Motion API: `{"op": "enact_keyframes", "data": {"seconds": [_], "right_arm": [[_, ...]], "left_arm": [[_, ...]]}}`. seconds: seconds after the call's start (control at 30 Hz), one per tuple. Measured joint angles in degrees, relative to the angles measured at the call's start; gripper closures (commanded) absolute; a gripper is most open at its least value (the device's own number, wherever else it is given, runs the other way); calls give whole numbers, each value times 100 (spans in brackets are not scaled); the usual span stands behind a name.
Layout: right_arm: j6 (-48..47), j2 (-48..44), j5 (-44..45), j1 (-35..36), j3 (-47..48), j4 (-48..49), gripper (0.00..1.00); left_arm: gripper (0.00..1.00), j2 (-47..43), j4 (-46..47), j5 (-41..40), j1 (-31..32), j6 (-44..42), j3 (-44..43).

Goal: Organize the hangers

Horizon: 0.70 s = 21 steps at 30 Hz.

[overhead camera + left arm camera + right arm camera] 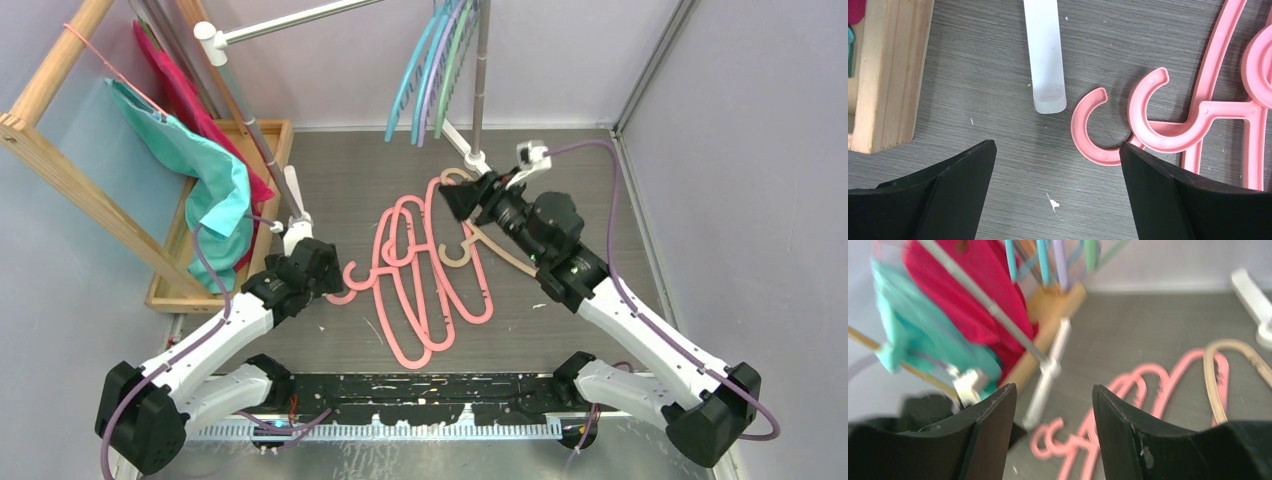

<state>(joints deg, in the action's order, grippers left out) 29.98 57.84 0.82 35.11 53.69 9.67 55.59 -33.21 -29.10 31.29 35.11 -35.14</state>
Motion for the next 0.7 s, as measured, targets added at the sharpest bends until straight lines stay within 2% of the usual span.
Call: {"op": "enact_keyframes", "data": {"seconds": [0.1,0.2,0.33,0.7], "right_arm": [[-446,-118,57,310,-457,-437,38],[-872,223,107,345,-914,-988,38],[-1235,868,614,341,-1421,-1613,25],[-1823,2347,2109,-214,-1128,-1808,24]], "left_arm": [[2,70,4,24,0,0,-28],[2,87,11,35,0,0,-33],[2,92,22,44,0,0,-44],[2,170,291,236,0,-35,-52]]}}
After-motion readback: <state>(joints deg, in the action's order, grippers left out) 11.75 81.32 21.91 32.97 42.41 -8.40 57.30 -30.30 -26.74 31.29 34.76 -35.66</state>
